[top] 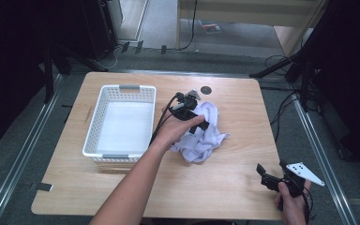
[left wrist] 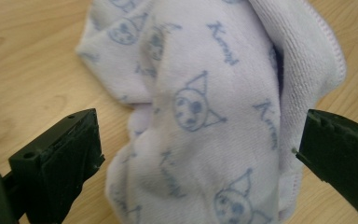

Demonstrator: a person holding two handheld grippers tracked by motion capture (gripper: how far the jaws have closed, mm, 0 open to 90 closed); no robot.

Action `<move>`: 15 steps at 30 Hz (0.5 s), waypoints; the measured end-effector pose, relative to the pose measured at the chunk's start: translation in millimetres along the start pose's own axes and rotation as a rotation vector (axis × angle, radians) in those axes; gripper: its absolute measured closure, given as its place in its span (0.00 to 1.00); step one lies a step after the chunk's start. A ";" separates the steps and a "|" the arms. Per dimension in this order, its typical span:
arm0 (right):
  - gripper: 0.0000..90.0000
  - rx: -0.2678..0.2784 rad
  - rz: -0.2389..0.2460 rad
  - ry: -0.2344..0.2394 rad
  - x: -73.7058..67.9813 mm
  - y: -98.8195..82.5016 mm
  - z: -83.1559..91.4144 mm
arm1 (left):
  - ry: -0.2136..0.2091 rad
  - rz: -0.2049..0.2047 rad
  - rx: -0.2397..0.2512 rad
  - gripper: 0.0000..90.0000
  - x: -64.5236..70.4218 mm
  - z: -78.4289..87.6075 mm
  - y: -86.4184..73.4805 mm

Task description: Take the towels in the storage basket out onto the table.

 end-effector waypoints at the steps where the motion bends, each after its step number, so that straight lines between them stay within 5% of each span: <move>1: 0.04 0.000 0.000 -0.001 0.0 0.0 0.0 | -0.003 0.002 0.009 0.00 -2.6 3.5 -0.7; 15: 0.04 0.000 -0.002 -0.005 0.2 0.0 -0.2 | 0.016 0.058 0.078 0.00 -41.7 45.2 -19.2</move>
Point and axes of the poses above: each handheld gripper's, and its own axes: z roughly backward along the jaws, y roughly out of its top, x roughly to its right, the point moved 5 cm from there along -z, roughly forward along the jaws, and after that the axes turned 11 degrees about -x, right-handed, at the moved point
